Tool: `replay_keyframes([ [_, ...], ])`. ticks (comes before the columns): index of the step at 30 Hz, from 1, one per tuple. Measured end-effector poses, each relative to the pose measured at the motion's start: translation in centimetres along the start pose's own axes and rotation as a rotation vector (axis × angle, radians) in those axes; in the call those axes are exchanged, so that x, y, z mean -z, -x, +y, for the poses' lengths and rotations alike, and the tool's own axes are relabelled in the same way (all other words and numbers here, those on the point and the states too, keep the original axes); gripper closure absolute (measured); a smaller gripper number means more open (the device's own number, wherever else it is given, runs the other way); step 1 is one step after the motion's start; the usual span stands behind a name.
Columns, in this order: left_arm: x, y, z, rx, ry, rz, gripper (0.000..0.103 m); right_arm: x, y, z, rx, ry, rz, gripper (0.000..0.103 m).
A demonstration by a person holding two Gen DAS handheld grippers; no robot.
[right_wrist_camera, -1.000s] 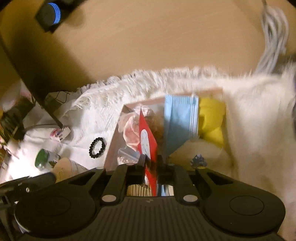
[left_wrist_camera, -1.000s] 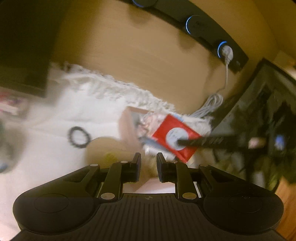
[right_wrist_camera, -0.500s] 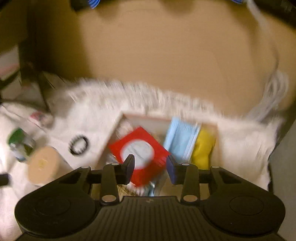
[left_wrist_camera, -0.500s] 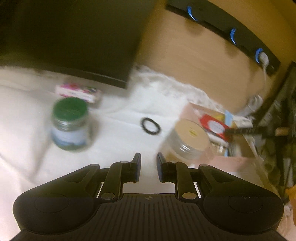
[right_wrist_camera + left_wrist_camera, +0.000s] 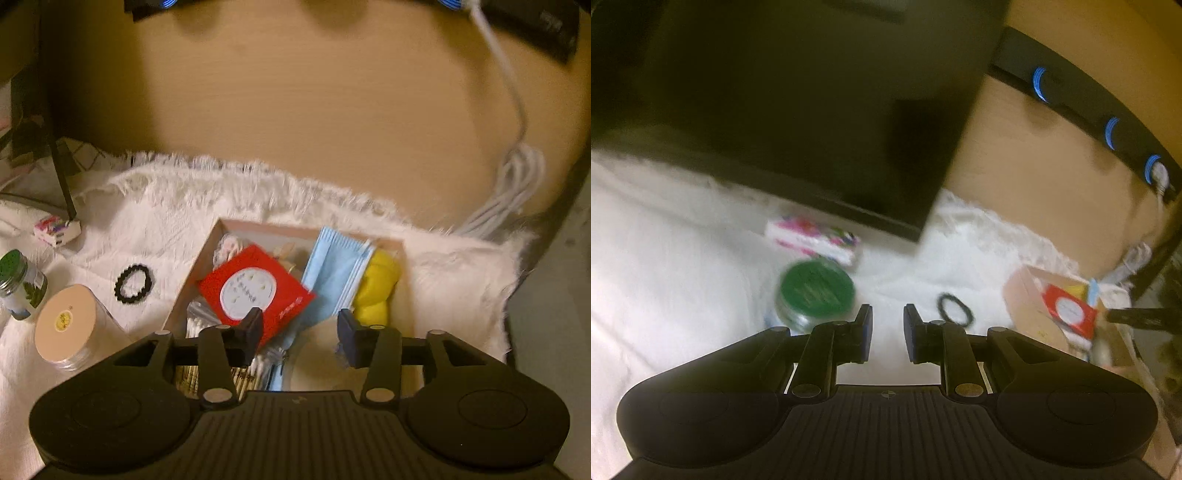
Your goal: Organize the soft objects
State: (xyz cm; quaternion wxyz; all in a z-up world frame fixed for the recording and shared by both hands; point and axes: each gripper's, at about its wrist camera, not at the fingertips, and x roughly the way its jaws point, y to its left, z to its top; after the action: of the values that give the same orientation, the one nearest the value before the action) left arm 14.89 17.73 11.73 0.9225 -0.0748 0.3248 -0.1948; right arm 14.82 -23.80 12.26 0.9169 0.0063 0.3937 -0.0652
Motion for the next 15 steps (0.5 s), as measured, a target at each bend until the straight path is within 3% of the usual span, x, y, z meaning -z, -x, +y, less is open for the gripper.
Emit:
replay_keyframes([
  [4, -1.7, -0.6, 2.2, -0.032, 0.025, -0.005, 0.083, -1.2, 2.2, 2.3, 0.053, 0.074, -0.089, 0.049],
  [7, -2.2, -0.3, 4.1, -0.032, 0.066, -0.029, 0.083, -2.6, 4.0, 5.9, 0.037, 0.182, -0.161, 0.048],
  [10, -1.7, 0.1, 6.1, -0.024, 0.088, -0.049, 0.083, -3.8, 5.1, 12.1, 0.003, 0.426, -0.210, 0.049],
  [12, -1.1, 0.0, 7.2, -0.022, 0.115, -0.046, 0.083, -4.3, 4.8, 16.5, -0.045, 0.606, -0.205, 0.070],
  [15, 0.4, 0.0, 9.0, -0.012, 0.172, -0.035, 0.083, -4.4, 3.2, 22.8, -0.106, 0.844, -0.189, 0.080],
])
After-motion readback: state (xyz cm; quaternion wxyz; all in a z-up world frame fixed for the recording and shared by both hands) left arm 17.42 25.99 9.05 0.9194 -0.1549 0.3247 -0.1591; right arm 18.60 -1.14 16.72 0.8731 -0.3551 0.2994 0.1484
